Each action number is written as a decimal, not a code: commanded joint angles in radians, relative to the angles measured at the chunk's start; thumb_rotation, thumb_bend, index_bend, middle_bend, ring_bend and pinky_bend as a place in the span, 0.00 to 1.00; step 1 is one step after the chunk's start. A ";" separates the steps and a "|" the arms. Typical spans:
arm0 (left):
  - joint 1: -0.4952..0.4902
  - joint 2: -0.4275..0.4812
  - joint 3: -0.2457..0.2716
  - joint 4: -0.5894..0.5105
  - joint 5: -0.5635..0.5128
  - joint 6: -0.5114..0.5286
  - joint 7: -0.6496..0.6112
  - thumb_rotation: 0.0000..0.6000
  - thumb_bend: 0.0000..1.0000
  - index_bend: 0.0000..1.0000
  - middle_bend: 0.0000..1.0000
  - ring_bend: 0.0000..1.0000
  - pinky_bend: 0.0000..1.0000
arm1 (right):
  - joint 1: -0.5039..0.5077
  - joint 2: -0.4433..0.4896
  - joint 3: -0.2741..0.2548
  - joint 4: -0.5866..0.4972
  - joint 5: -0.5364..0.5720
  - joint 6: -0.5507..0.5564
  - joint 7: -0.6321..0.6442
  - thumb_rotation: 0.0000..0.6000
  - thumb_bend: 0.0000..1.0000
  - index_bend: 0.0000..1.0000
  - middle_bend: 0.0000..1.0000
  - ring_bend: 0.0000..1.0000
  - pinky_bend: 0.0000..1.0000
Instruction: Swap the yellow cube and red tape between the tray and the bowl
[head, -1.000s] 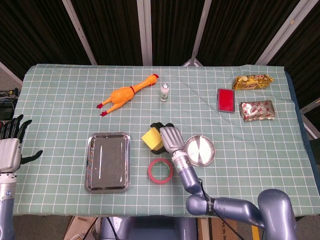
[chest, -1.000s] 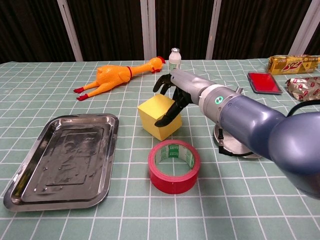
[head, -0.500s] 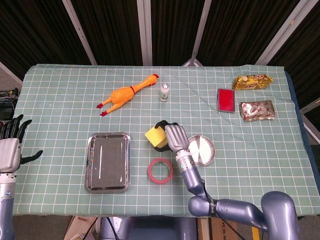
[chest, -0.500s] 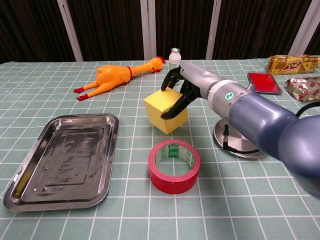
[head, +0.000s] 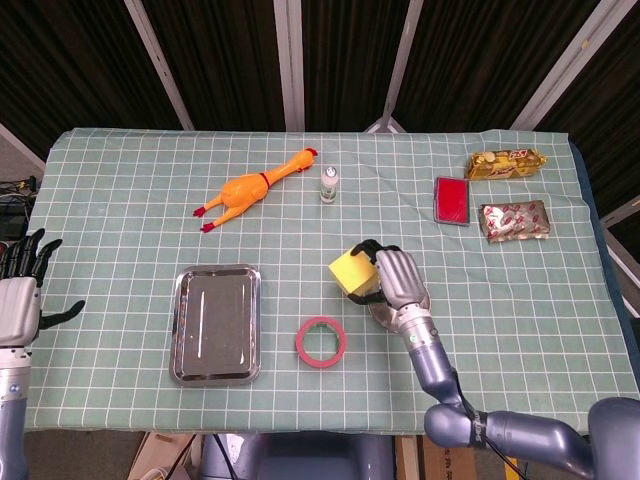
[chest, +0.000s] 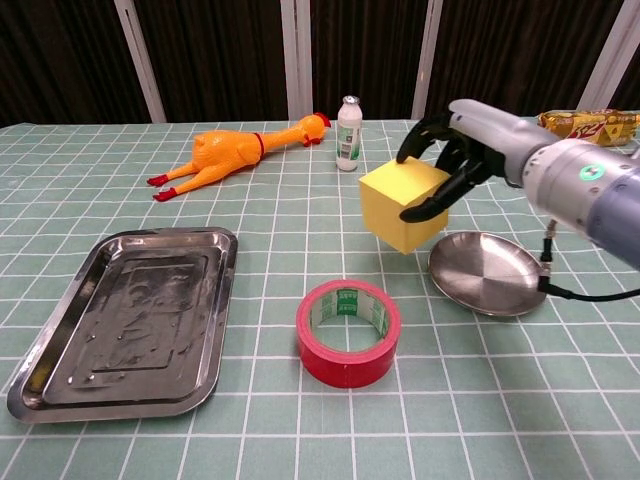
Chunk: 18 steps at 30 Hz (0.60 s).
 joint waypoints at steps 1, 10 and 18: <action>0.000 -0.001 0.001 -0.001 0.003 0.002 0.004 1.00 0.09 0.15 0.00 0.00 0.00 | -0.058 0.067 -0.043 -0.054 -0.060 0.010 0.061 1.00 0.04 0.38 0.34 0.52 0.29; 0.000 -0.005 0.003 -0.005 0.007 0.007 0.015 1.00 0.09 0.15 0.00 0.00 0.00 | -0.126 0.140 -0.092 -0.058 -0.151 0.013 0.163 1.00 0.04 0.38 0.34 0.51 0.29; 0.003 -0.005 0.005 -0.008 0.012 0.014 0.020 1.00 0.09 0.15 0.00 0.00 0.00 | -0.156 0.154 -0.120 0.006 -0.190 -0.028 0.257 1.00 0.04 0.38 0.34 0.44 0.23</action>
